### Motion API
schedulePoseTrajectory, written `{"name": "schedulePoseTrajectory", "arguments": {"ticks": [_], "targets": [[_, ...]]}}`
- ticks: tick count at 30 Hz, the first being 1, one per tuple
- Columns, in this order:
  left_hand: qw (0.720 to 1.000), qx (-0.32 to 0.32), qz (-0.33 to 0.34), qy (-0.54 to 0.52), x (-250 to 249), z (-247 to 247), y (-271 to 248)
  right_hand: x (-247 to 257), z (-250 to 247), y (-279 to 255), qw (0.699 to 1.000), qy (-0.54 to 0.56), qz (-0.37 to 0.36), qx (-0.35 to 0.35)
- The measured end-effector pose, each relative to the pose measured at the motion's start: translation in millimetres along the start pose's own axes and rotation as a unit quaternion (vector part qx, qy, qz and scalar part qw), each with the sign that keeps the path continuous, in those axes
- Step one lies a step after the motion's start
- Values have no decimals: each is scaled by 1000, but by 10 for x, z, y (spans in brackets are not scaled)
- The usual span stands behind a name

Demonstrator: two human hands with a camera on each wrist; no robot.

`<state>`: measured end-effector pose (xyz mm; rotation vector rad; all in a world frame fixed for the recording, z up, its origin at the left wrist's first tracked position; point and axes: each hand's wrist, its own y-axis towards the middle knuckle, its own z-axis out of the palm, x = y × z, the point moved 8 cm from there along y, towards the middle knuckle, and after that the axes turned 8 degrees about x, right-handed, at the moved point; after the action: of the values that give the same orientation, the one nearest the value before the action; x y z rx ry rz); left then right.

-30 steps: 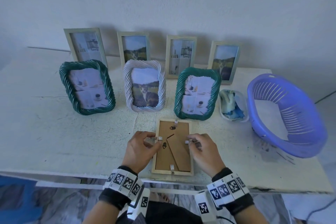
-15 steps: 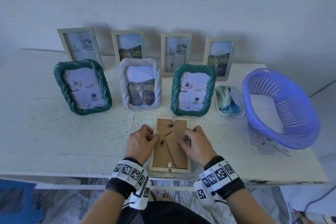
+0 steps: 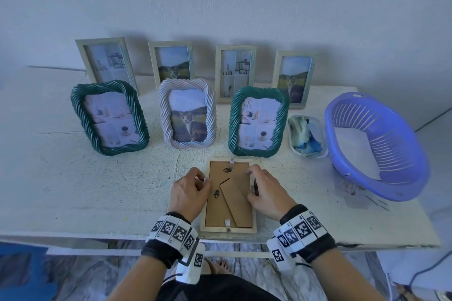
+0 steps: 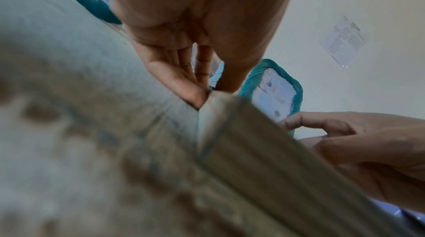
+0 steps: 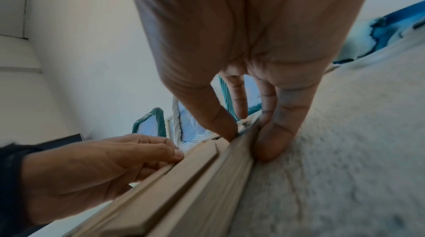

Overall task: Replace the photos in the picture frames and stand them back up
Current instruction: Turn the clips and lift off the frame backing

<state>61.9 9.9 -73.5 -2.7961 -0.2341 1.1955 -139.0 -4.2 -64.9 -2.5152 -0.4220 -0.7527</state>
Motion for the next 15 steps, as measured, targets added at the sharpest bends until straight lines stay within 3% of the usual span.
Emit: {"name": "schedulePoseTrajectory", "arguments": {"ticks": [3,8,15], "targets": [[1000,5,-4,-6,26,4,12,30,-67,80,999,-44,6,-1],[1000,9,-11,-16,60,5,28,268,-291,254,981,-160,-11,-105],[1000,9,1,-27,51,-7,16,336,-283,541,972,-216,16,-88]]}}
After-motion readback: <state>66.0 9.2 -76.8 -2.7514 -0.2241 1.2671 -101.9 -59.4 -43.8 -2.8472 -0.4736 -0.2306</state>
